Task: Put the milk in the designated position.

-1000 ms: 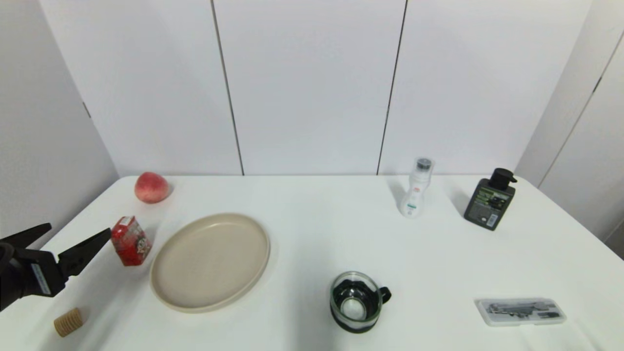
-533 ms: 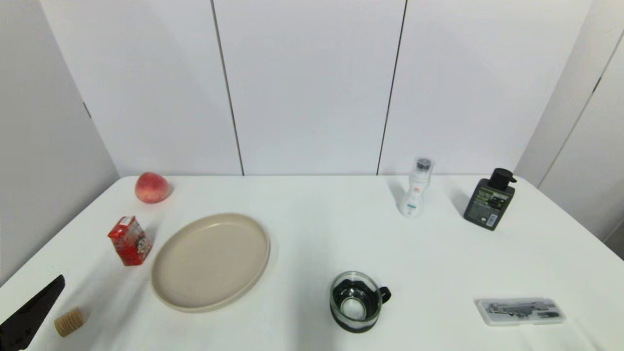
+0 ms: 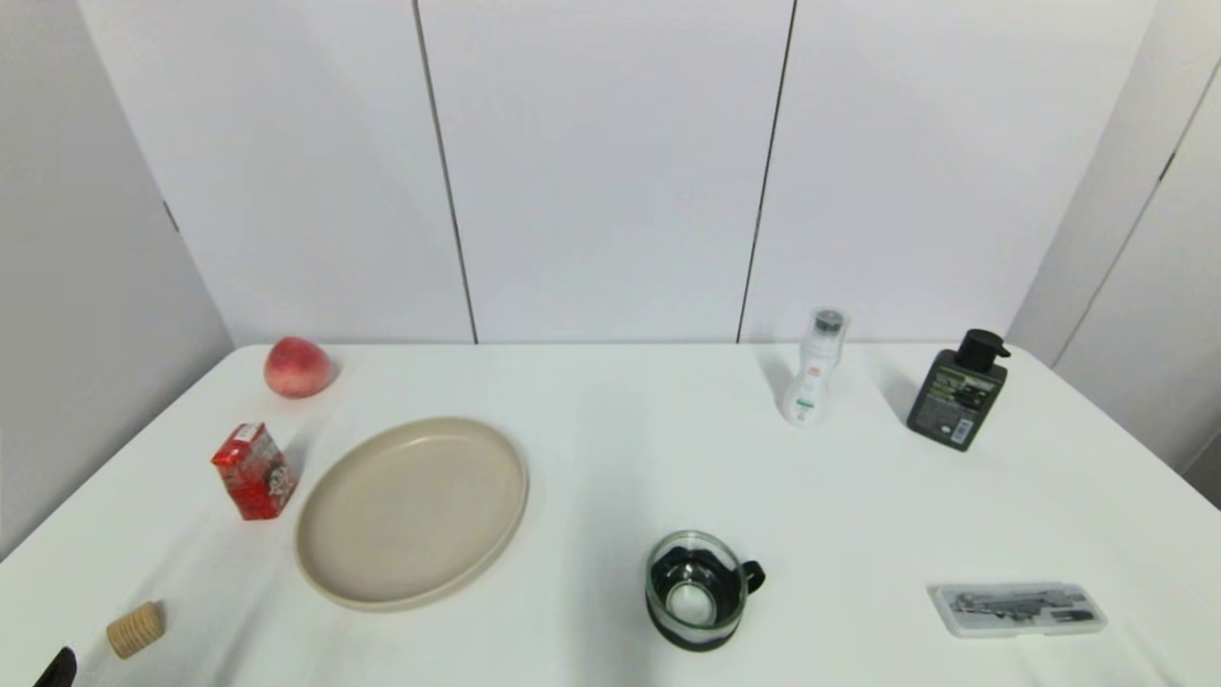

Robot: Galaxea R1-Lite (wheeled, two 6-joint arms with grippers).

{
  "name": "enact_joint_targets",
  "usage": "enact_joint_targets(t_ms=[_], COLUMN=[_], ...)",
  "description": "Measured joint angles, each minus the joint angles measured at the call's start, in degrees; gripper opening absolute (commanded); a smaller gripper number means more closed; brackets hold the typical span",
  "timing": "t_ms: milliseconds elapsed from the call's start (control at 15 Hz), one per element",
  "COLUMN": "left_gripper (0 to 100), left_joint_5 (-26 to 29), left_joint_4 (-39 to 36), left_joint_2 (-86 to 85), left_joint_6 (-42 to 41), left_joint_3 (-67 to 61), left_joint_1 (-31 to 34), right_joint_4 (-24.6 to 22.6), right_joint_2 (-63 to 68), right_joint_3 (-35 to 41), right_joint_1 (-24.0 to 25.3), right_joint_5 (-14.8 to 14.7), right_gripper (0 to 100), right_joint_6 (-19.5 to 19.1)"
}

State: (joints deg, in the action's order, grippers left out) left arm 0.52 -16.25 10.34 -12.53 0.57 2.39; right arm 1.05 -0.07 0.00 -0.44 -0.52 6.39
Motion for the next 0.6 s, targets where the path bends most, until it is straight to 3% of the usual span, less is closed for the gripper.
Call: enact_joint_targets(t_ms=[267, 600], left_gripper=[100, 100], left_joint_5=[2.43, 0.32], left_joint_4=[14.14, 15.92], left_joint_2=[-8.36, -10.29], left_joint_6=[1.27, 10.03], left_joint_3=[-0.48, -0.55], left_joint_1=[-1.57, -1.79], right_joint_4=[-0.01, -0.01], right_joint_2=[0.00, 0.02], right_joint_3=[0.00, 0.00], right_joint_1=[0.00, 0.00], right_joint_5=[0.00, 0.00], right_gripper=[100, 100], right_joint_6=[0.05, 0.00])
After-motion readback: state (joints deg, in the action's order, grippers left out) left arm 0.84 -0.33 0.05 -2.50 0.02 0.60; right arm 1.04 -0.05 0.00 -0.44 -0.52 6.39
